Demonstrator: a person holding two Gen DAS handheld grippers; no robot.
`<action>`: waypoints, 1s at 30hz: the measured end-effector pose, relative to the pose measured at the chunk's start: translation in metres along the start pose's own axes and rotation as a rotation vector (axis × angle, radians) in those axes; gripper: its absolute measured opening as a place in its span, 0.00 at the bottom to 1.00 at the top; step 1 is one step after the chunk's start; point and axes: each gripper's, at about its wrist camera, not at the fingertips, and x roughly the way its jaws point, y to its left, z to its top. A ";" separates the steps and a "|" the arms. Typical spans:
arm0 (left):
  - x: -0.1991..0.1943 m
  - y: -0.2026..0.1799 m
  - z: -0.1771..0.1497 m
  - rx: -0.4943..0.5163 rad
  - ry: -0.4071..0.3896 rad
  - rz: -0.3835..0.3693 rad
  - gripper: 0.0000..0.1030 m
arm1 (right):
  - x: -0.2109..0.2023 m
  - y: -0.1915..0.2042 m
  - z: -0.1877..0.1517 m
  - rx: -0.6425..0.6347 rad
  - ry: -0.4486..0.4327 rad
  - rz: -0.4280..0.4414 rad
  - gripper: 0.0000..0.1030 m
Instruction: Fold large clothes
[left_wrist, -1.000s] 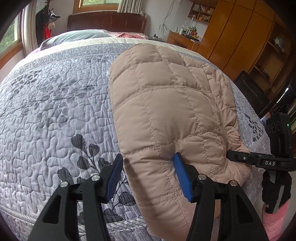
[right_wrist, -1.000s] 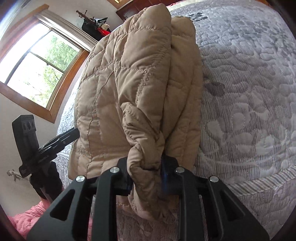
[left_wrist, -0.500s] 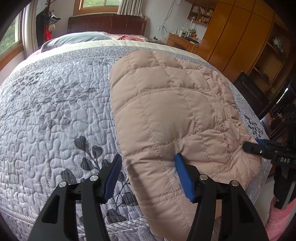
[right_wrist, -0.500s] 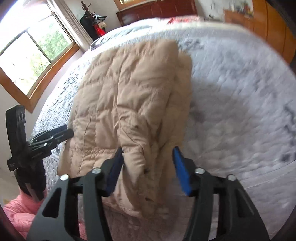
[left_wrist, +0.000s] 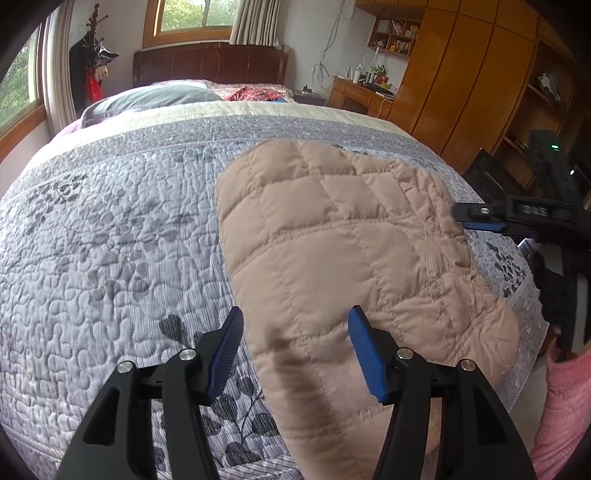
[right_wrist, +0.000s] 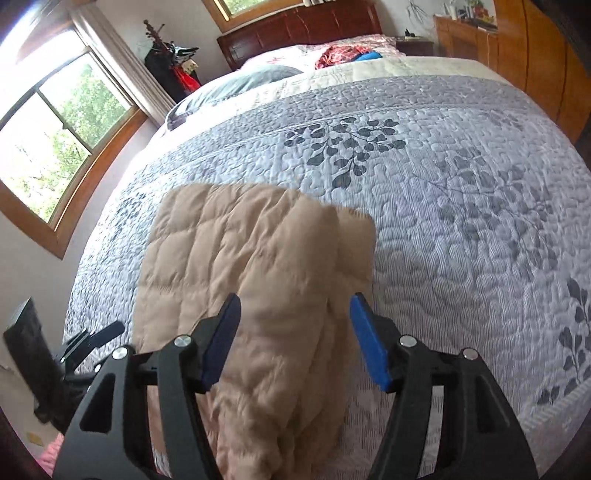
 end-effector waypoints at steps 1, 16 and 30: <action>0.000 0.000 0.003 -0.002 -0.004 -0.003 0.58 | 0.007 -0.001 0.007 0.007 0.013 0.011 0.60; 0.034 -0.016 0.025 0.025 0.035 -0.076 0.58 | 0.021 -0.010 0.031 0.036 0.024 0.050 0.11; 0.029 -0.001 0.028 -0.043 0.105 -0.100 0.59 | 0.005 -0.006 0.004 0.022 -0.025 -0.076 0.24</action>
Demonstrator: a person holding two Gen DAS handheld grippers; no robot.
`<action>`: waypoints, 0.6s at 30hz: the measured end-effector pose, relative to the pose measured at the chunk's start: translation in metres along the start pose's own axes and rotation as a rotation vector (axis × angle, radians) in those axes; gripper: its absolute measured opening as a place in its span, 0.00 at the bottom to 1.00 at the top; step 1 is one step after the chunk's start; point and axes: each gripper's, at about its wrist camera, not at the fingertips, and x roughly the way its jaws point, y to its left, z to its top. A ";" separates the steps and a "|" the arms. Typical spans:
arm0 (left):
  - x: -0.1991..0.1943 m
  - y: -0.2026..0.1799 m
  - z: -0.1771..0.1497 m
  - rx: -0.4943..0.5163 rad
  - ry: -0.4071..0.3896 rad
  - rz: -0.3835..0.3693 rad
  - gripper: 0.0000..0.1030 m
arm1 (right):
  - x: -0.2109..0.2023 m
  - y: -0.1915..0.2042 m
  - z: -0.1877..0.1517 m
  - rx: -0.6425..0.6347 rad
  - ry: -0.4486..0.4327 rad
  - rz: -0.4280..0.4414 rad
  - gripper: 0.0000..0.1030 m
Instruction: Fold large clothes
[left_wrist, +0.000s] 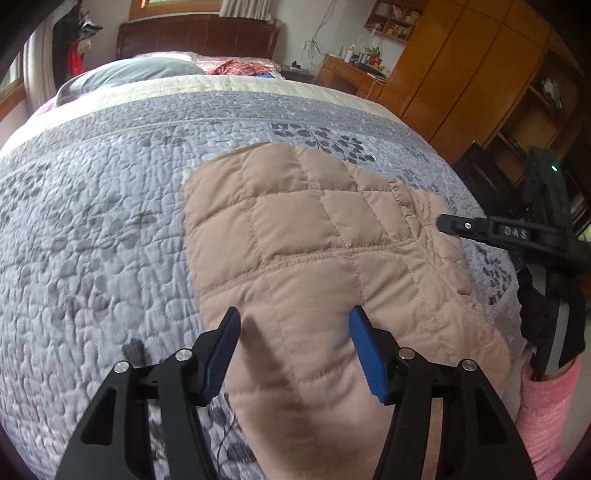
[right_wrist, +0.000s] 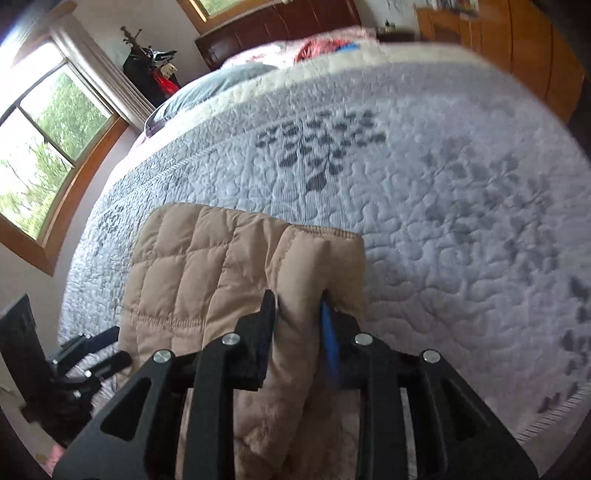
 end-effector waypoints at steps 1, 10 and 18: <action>-0.006 0.000 -0.004 -0.006 -0.010 -0.004 0.57 | -0.011 0.007 -0.005 -0.034 -0.022 -0.015 0.24; -0.048 -0.023 -0.046 0.029 -0.059 -0.076 0.52 | -0.049 0.063 -0.072 -0.232 0.023 0.089 0.24; -0.010 -0.012 -0.068 0.033 0.042 -0.036 0.55 | -0.022 0.055 -0.115 -0.225 0.087 0.070 0.20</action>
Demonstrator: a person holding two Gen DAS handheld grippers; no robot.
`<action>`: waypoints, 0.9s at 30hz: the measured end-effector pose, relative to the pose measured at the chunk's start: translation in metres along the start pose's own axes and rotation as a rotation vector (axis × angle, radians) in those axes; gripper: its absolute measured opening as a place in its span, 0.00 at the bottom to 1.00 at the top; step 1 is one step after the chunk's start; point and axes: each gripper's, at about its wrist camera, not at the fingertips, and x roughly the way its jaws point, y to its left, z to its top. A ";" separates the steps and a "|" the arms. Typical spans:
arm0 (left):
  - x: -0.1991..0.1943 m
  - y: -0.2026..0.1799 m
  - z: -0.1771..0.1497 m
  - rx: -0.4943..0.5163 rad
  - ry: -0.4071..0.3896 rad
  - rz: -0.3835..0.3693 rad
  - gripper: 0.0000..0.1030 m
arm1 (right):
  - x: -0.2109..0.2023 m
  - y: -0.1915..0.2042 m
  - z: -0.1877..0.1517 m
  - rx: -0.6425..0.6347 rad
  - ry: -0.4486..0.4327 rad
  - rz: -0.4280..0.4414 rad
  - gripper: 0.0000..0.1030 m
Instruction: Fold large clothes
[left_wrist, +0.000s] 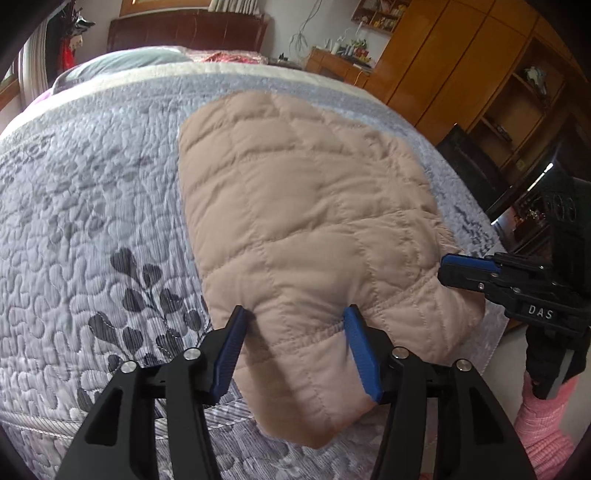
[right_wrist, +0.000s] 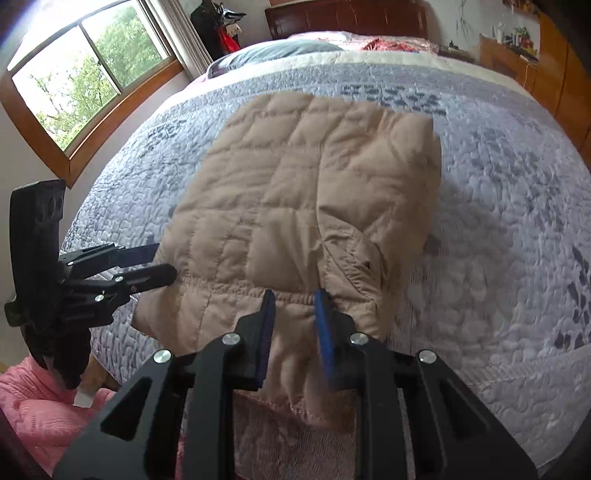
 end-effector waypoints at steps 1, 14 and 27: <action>0.003 0.001 -0.001 0.001 0.003 -0.001 0.56 | 0.006 -0.003 -0.002 0.006 0.006 0.003 0.20; 0.001 -0.002 -0.009 0.025 -0.028 0.031 0.59 | 0.012 -0.009 -0.006 0.034 -0.032 0.047 0.27; -0.023 0.021 0.009 -0.007 -0.062 -0.056 0.74 | -0.031 -0.077 0.002 0.185 -0.218 0.196 0.89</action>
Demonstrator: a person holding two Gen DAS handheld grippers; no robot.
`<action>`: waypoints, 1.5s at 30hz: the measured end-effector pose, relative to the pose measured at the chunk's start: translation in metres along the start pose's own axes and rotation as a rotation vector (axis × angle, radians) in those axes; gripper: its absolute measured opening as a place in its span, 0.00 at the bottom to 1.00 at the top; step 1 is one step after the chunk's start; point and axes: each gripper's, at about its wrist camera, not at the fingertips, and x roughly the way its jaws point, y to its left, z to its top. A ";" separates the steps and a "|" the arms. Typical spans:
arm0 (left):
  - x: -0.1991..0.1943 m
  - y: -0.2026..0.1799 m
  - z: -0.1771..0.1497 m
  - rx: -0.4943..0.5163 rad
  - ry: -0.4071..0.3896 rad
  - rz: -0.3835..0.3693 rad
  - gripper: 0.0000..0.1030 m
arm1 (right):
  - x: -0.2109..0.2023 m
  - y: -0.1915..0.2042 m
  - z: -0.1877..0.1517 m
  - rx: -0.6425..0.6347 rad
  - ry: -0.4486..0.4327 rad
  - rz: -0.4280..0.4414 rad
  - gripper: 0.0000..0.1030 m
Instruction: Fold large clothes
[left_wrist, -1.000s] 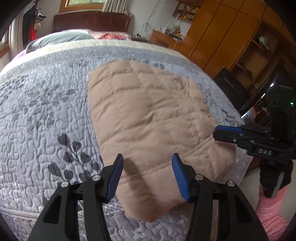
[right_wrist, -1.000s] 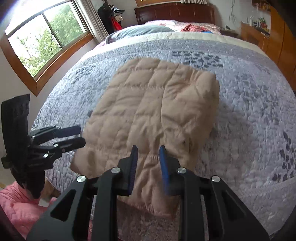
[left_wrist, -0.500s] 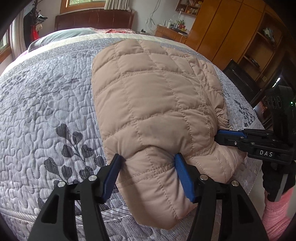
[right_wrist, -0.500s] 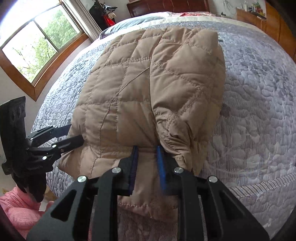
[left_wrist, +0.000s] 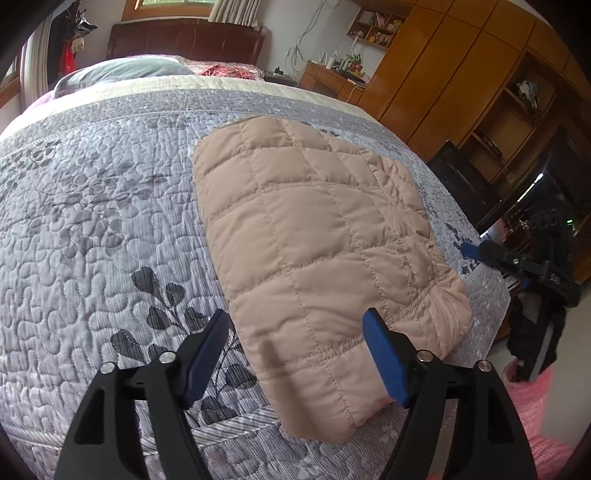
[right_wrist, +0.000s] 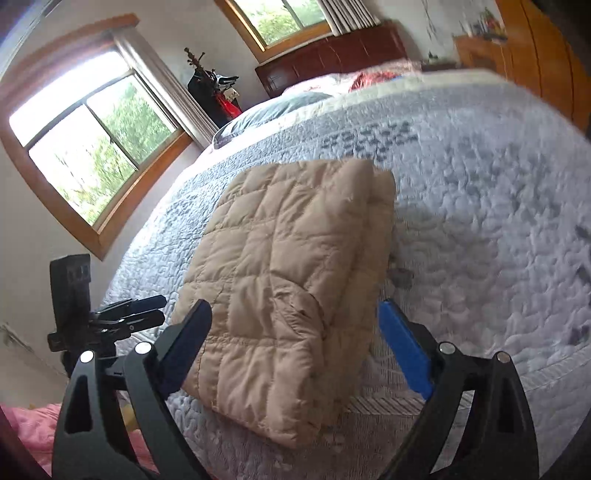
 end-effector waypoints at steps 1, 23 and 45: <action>0.001 0.002 0.001 -0.002 0.000 -0.001 0.74 | 0.005 -0.009 0.003 0.024 0.013 0.015 0.89; 0.078 0.064 0.013 -0.183 0.182 -0.390 0.89 | 0.100 -0.063 0.005 0.184 0.154 0.317 0.92; 0.016 0.042 0.033 -0.061 -0.066 -0.412 0.65 | 0.080 0.048 0.043 -0.152 0.048 0.340 0.46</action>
